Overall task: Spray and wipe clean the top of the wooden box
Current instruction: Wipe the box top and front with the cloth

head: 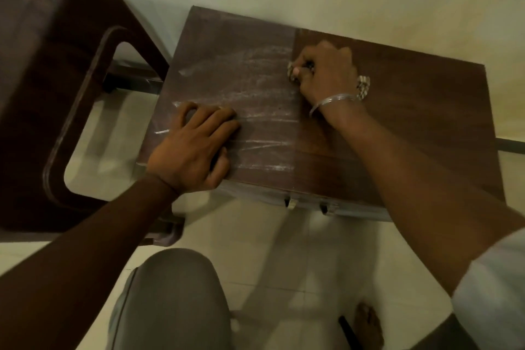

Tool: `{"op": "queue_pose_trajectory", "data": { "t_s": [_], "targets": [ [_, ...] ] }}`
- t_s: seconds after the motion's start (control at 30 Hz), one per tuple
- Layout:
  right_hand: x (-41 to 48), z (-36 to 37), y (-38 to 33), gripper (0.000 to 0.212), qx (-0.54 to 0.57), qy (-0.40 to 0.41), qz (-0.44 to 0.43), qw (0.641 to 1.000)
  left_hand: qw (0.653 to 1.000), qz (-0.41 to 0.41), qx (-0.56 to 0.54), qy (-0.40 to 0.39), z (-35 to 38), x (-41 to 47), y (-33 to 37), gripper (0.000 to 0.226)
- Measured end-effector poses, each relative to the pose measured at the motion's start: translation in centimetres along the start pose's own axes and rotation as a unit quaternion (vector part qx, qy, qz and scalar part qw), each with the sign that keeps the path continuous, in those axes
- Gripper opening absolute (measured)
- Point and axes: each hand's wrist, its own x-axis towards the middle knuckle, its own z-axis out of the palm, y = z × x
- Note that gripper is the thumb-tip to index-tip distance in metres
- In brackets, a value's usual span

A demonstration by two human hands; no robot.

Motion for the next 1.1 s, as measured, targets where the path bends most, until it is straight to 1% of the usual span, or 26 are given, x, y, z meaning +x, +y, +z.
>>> {"op": "queue_pose_trajectory", "data": {
  "t_s": [0.1, 0.2, 0.37, 0.47, 0.6, 0.67, 0.77, 0.87, 0.97, 1.1],
  "targets": [
    [-3.0, -0.2, -0.3, 0.004, 0.017, 0.001, -0.022, 1.0, 1.0, -0.004, 0.013, 0.003, -0.2, -0.1, 0.2, 0.059],
    [-2.7, -0.3, -0.3, 0.004, 0.017, 0.002, -0.014, 1.0, 1.0, -0.007, 0.02, 0.005, -0.3, -0.1, 0.3, 0.058],
    [2.0, -0.6, -1.2, 0.008, 0.0, -0.015, 0.045, 0.999, 1.0, -0.012, 0.022, -0.009, -0.4, 0.0, 0.4, 0.059],
    [2.2, -0.5, -1.5, 0.01, -0.001, -0.026, 0.058, 0.998, 0.999, -0.013, 0.026, -0.018, -0.5, 0.0, 0.3, 0.06],
    [-2.9, -0.3, -1.2, 0.011, 0.024, -0.008, 0.034, 0.999, 1.0, -0.014, 0.022, -0.013, -0.5, 0.0, 0.3, 0.059],
    [-5.8, -0.3, -1.4, 0.011, 0.019, -0.005, 0.007, 1.0, 1.0, -0.014, 0.019, -0.01, -0.4, 0.0, 0.4, 0.058],
    [-8.4, -0.5, -1.7, 0.005, 0.003, -0.013, -0.023, 1.0, 1.0, -0.014, 0.02, -0.004, -0.4, -0.1, 0.4, 0.058],
    [-7.7, -0.6, -1.6, 0.004, 0.009, -0.009, -0.018, 1.0, 1.0, -0.012, 0.024, 0.002, -0.4, -0.1, 0.4, 0.057],
    [-5.1, -0.4, -1.9, 0.006, 0.011, 0.002, 0.008, 1.0, 1.0, -0.011, 0.024, 0.003, -0.4, -0.1, 0.5, 0.057],
    [-3.6, -0.3, -2.3, 0.006, 0.016, -0.008, 0.035, 0.999, 1.0, -0.01, 0.024, -0.002, -0.3, -0.1, 0.3, 0.057]
  ]
}}
